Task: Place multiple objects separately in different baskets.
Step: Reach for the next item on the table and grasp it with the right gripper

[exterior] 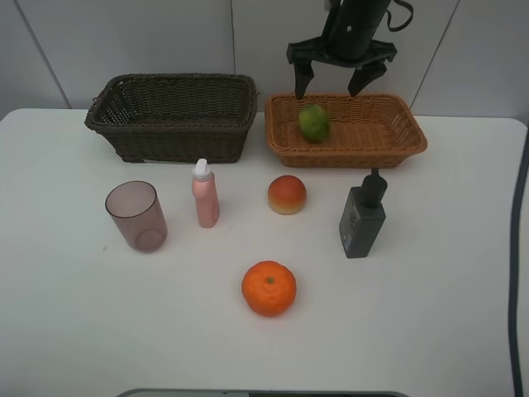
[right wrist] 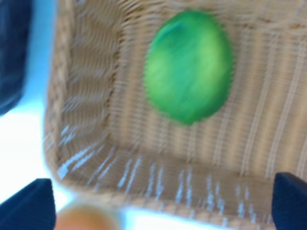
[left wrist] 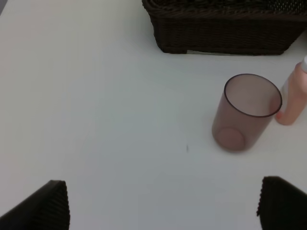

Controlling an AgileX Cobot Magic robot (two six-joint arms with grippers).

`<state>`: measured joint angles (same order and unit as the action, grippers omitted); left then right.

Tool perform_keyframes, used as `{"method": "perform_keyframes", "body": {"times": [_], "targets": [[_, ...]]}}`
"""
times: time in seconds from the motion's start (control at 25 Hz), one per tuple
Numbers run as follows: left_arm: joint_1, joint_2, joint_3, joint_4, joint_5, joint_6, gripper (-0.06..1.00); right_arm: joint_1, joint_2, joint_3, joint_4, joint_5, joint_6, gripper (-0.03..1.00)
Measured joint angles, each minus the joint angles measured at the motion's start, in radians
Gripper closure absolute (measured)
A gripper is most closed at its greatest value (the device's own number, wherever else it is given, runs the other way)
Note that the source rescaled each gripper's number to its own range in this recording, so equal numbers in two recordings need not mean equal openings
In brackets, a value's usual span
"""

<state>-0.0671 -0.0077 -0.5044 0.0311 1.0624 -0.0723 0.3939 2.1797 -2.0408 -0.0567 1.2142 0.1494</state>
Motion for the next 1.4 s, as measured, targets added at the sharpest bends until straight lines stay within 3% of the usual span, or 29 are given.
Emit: {"method": "perform_keyframes", "body": {"times": [0.36, 0.64, 1.04, 1.4], "targets": [[0.0, 0.0, 0.0, 0.0, 0.0, 0.0, -0.05, 0.048, -0.321, 0.418, -0.004, -0.004, 0.073, -0.03], [0.0, 0.0, 0.0, 0.0, 0.0, 0.0, -0.05, 0.059, -0.501, 0.712, -0.012, -0.102, 0.182, -0.03], [0.0, 0.0, 0.0, 0.0, 0.0, 0.0, -0.05, 0.059, -0.503, 0.839, -0.032, -0.185, 0.259, -0.03], [0.0, 0.0, 0.0, 0.0, 0.0, 0.0, -0.05, 0.059, -0.419, 0.85, -0.035, -0.209, 0.259, -0.03]]}}
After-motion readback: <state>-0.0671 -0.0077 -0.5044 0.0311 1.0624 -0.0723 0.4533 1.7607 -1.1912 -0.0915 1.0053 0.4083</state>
